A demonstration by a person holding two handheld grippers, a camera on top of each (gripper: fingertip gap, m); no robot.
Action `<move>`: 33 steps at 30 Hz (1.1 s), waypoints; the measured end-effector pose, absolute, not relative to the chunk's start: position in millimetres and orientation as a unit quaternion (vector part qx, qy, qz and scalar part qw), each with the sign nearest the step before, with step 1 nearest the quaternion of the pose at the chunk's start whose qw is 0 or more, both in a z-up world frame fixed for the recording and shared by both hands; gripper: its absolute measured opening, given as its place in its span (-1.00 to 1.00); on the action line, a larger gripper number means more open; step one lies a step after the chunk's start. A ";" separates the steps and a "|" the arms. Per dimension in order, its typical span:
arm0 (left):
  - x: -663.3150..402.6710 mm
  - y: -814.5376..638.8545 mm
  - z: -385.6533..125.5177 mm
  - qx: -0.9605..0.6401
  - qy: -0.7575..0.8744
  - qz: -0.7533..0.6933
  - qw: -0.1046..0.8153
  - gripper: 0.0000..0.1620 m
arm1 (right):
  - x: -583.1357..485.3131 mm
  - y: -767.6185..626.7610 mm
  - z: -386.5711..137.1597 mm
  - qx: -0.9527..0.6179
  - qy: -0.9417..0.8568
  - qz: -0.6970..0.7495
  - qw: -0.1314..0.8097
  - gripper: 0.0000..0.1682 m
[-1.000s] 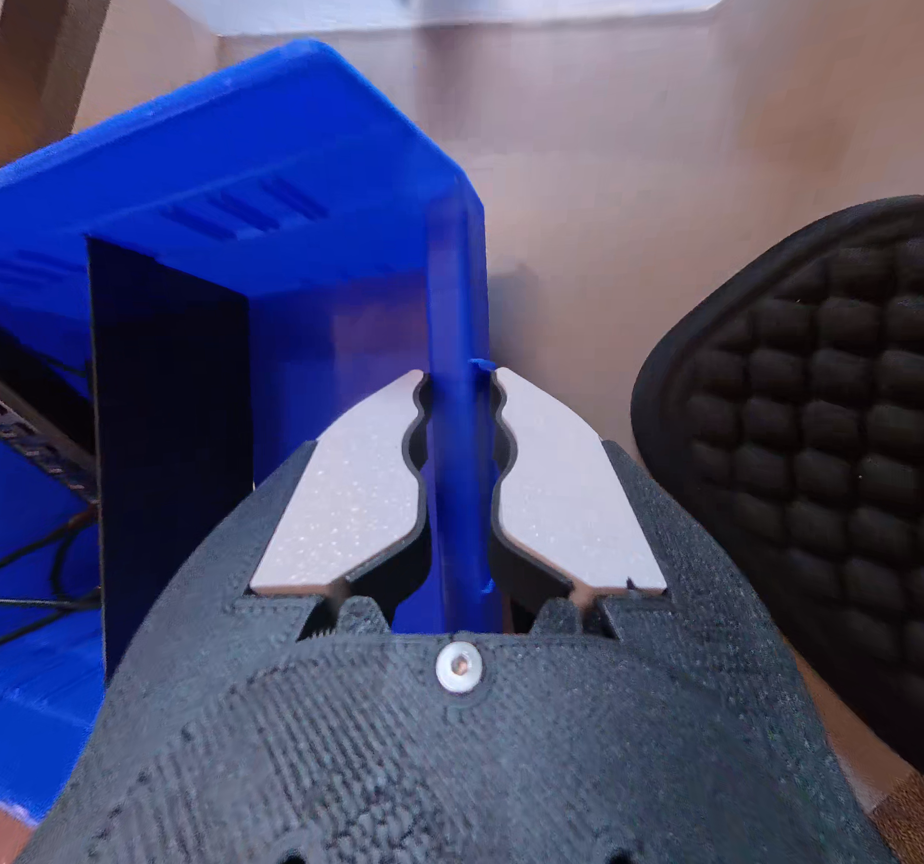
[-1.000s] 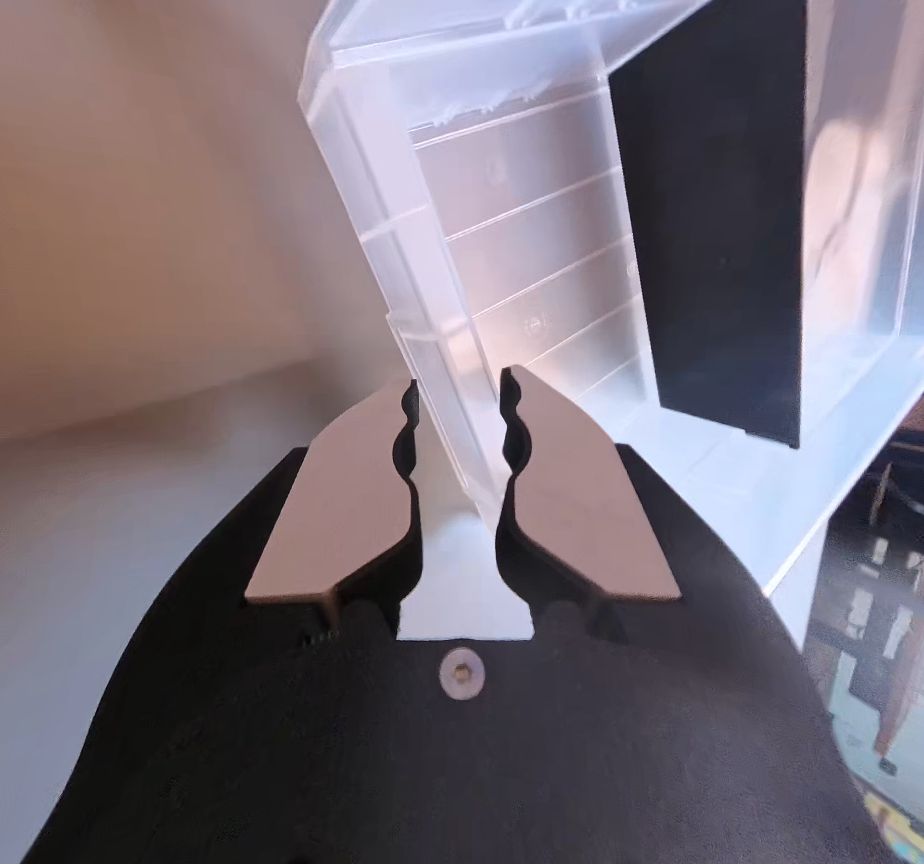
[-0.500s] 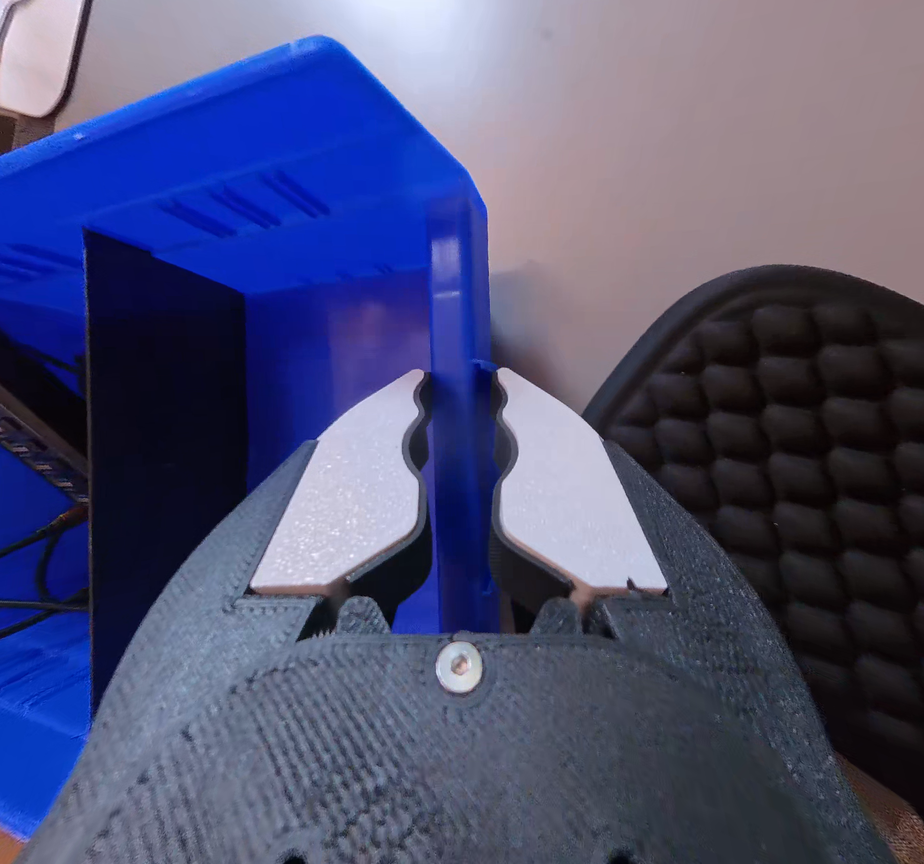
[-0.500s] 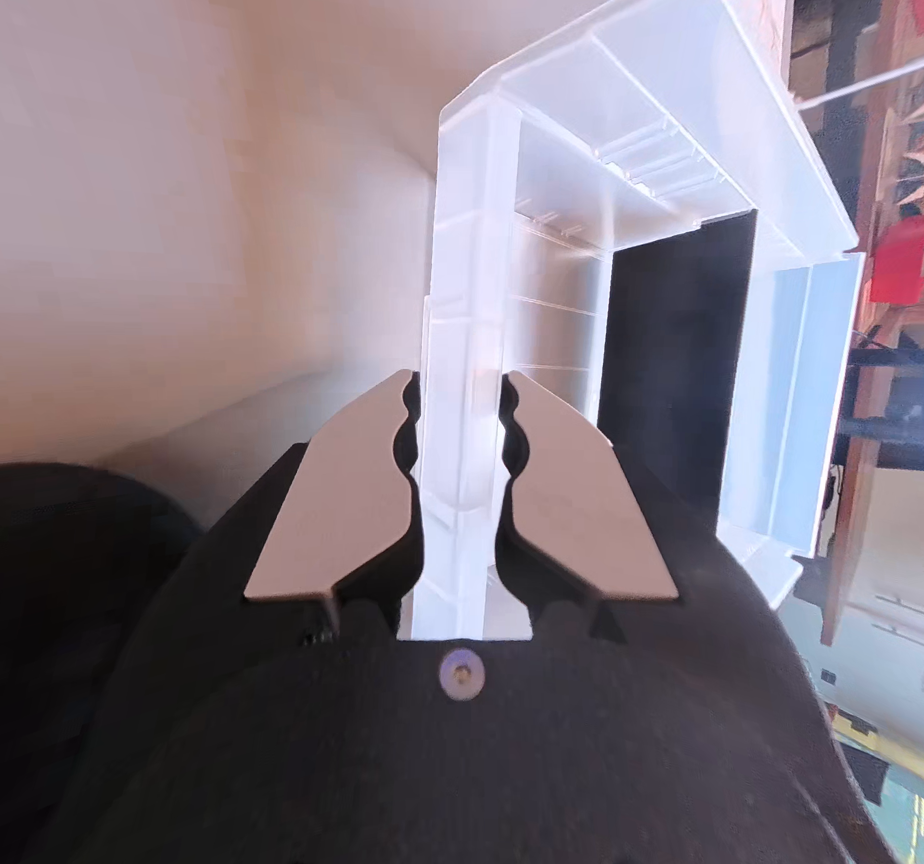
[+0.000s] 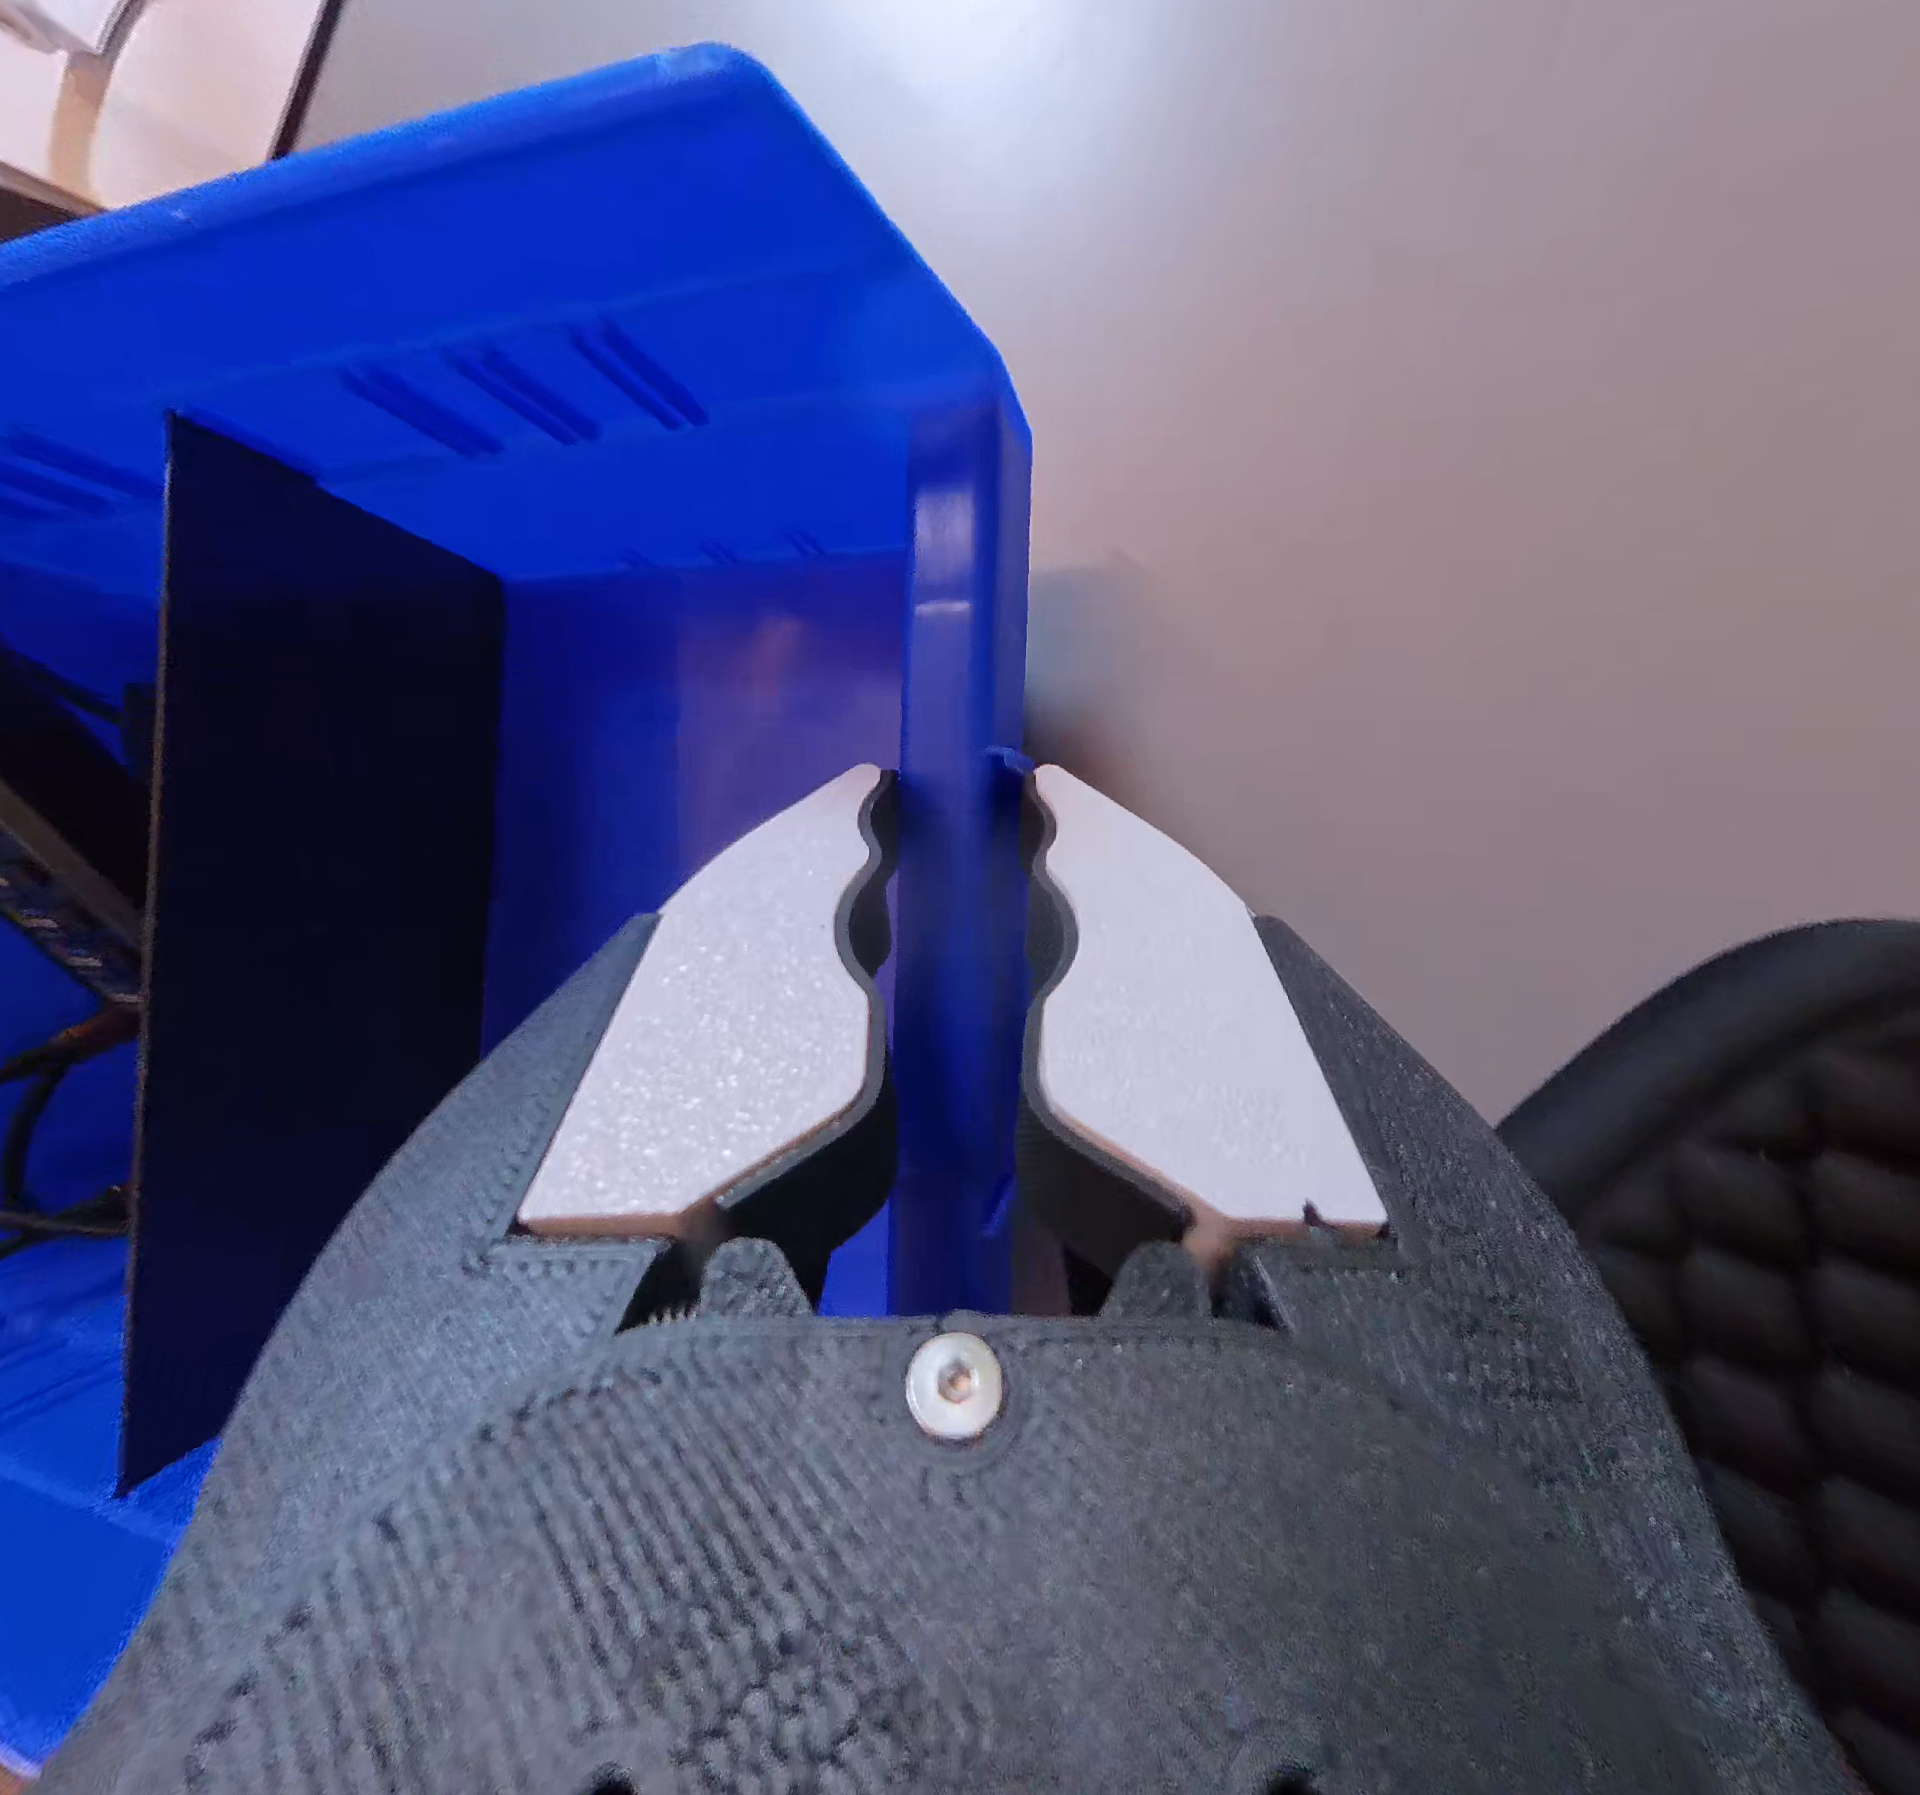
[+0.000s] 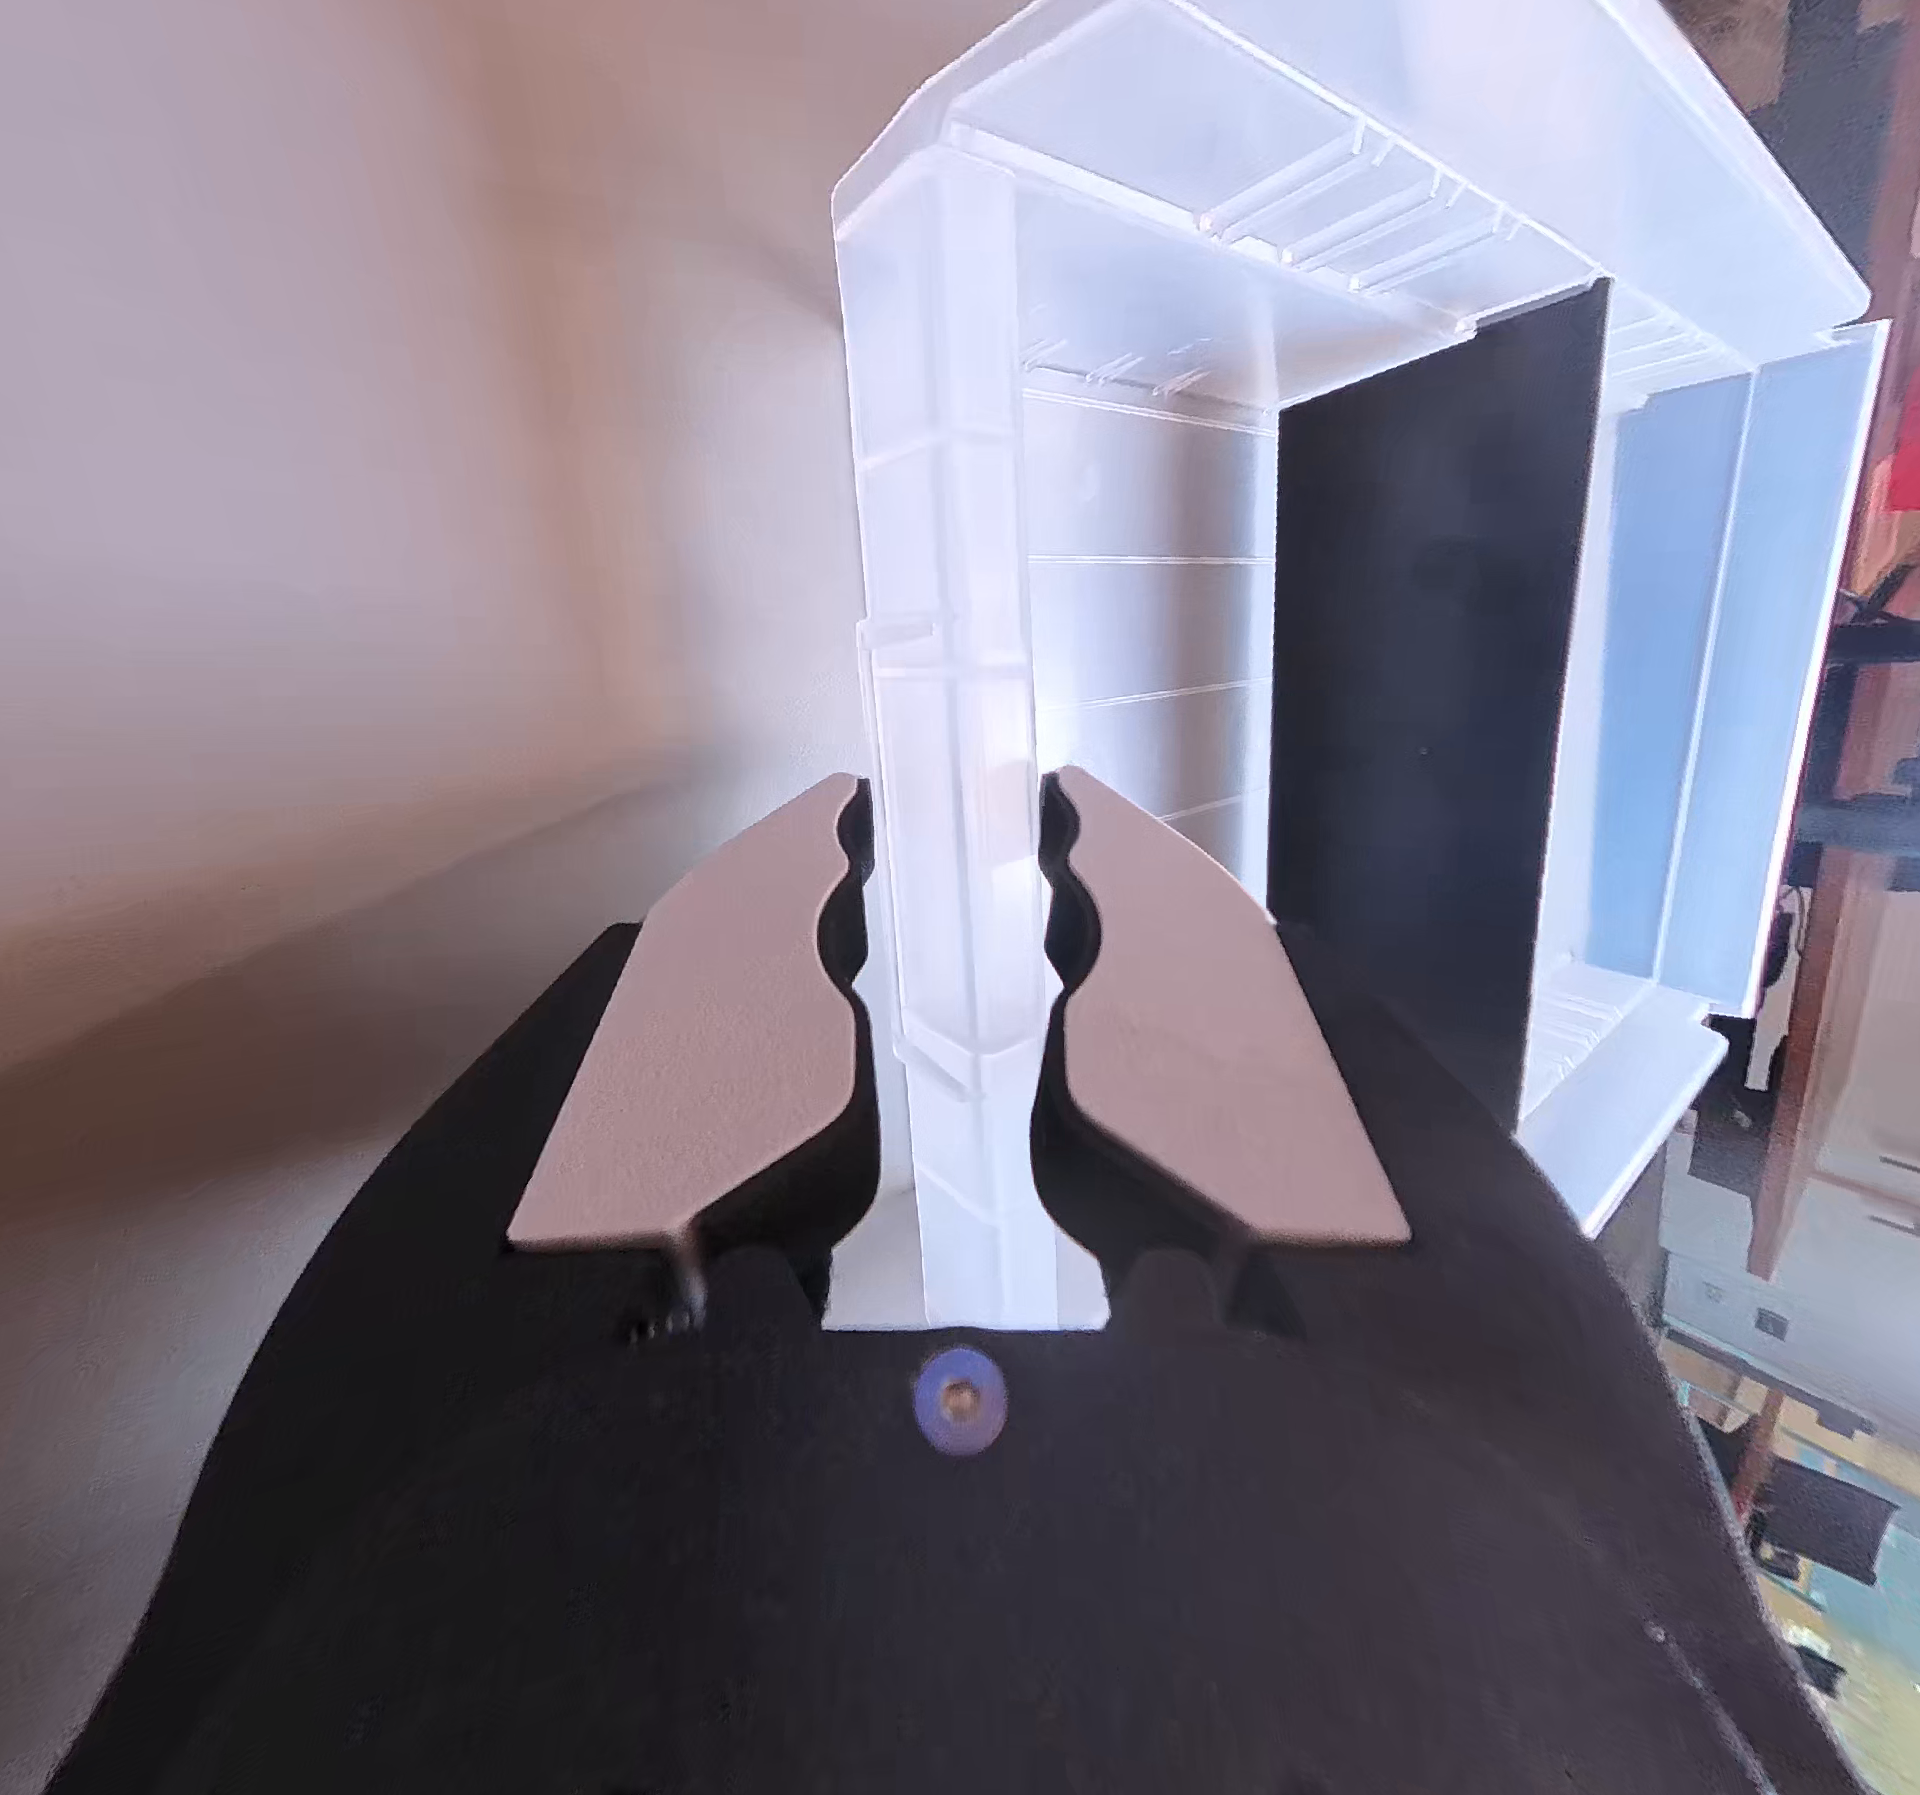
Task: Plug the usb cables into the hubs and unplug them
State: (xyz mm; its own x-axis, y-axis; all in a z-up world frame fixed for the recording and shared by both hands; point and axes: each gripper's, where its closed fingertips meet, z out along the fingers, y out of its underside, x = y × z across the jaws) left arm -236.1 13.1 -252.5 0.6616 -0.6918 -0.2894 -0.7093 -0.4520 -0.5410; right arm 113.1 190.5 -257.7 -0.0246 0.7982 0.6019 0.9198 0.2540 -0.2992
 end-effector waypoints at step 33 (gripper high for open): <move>-344.4 73.8 -133.0 -0.838 0.189 0.036 0.510 -0.56 | 7.5 88.8 -174.9 -0.590 -0.525 0.269 0.551 -0.47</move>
State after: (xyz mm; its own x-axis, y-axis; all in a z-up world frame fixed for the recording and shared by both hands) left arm -344.4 73.8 -133.0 0.9259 -0.2798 -0.2540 -0.3542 -0.4085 -0.8413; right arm 7.5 88.8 -174.9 0.3046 0.9159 0.2616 0.3234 0.1589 -0.9328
